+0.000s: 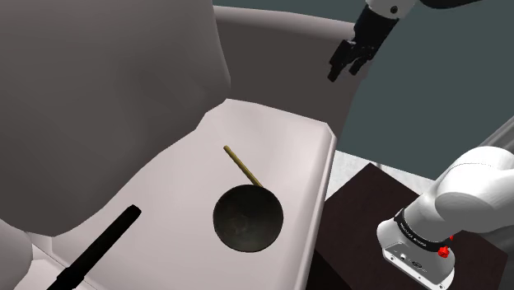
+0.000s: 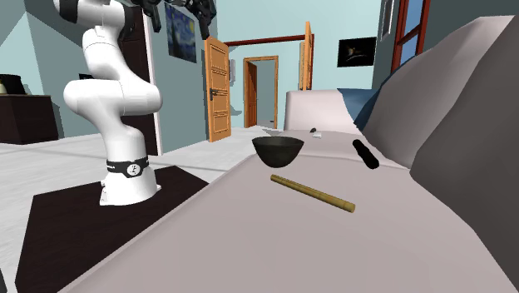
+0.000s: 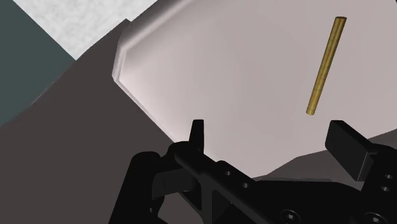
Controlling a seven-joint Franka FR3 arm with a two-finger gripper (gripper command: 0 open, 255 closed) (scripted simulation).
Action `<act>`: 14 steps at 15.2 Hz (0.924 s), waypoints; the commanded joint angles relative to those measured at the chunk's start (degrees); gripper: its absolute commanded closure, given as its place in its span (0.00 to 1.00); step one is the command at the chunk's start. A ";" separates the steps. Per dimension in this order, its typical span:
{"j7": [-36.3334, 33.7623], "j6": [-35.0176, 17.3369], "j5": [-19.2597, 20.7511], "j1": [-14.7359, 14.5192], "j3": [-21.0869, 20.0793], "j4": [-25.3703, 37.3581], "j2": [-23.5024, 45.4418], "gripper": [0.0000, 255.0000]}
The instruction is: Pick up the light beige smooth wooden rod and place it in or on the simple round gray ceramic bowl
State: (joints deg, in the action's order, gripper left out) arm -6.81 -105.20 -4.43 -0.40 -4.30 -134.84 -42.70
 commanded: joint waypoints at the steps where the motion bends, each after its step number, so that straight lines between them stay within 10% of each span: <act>1: -1.71 -2.66 -0.37 -0.39 -1.96 -1.01 1.99 0.00; 14: -14.89 -19.77 1.33 -1.21 -15.25 -1.97 21.44 0.00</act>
State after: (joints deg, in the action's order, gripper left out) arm -20.43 -123.57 -3.56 -1.64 -18.50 -136.87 -23.04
